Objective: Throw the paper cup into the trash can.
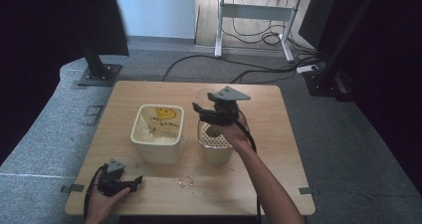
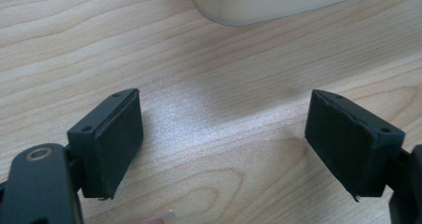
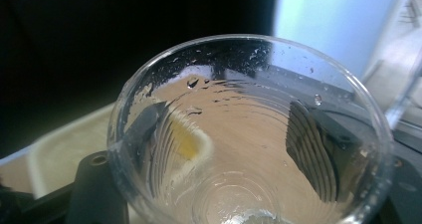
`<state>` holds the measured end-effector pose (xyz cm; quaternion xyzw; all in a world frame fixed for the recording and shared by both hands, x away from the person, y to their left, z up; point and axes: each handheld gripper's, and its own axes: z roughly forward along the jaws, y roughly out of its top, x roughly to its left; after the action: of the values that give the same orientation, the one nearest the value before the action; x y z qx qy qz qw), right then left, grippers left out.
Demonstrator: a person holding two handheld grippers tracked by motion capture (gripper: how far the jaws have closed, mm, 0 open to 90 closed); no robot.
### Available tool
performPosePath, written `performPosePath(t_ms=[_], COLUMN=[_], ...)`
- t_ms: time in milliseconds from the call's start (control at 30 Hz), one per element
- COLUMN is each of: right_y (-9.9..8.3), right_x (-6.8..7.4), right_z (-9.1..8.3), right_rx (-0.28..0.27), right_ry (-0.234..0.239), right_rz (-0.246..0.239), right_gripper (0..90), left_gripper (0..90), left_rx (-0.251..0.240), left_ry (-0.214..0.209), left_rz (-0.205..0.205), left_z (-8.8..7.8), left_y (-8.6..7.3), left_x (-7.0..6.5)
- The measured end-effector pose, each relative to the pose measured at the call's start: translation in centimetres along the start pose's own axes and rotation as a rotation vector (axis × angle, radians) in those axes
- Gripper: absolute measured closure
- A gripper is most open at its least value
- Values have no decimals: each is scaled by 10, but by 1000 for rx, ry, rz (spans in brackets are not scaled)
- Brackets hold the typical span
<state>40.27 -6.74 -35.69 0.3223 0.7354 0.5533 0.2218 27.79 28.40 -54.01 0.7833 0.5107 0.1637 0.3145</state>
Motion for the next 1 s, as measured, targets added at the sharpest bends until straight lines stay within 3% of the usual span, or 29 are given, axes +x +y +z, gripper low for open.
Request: performPosePath(t_ms=[200,300,367,400,467,533,700,1000], right_y=[11,14,13,13,13,14,9,-36], right_x=[36,50,59,61,61,57,37,-6], right_z=[56,87,103,104,99,88,45,-36], right_rx=[54,134,220,226,218,194,134,61], right_ry=[116,171,159,148,160,143,106,17], right_rz=[17,38,-6,-25,-31,-35,-24,2], right_gripper=[282,132,120,114,101,106,128,157], left_gripper=[155,155,155,155,155,155,155,156], left_rx=[-4,-1,0,0,-2,-4,-2,9], left_ry=[-5,-10,-10,-11,-9,-7,-5,-2], left_rz=[-8,-5,-5,-6,-10,-14,-10,2], left_z=[0,0,-1,-1,-2,-2,-2,3], left_y=[0,0,0,-1,-1,-1,0,4], left_x=[1,1,2,3,4,5,3,0])
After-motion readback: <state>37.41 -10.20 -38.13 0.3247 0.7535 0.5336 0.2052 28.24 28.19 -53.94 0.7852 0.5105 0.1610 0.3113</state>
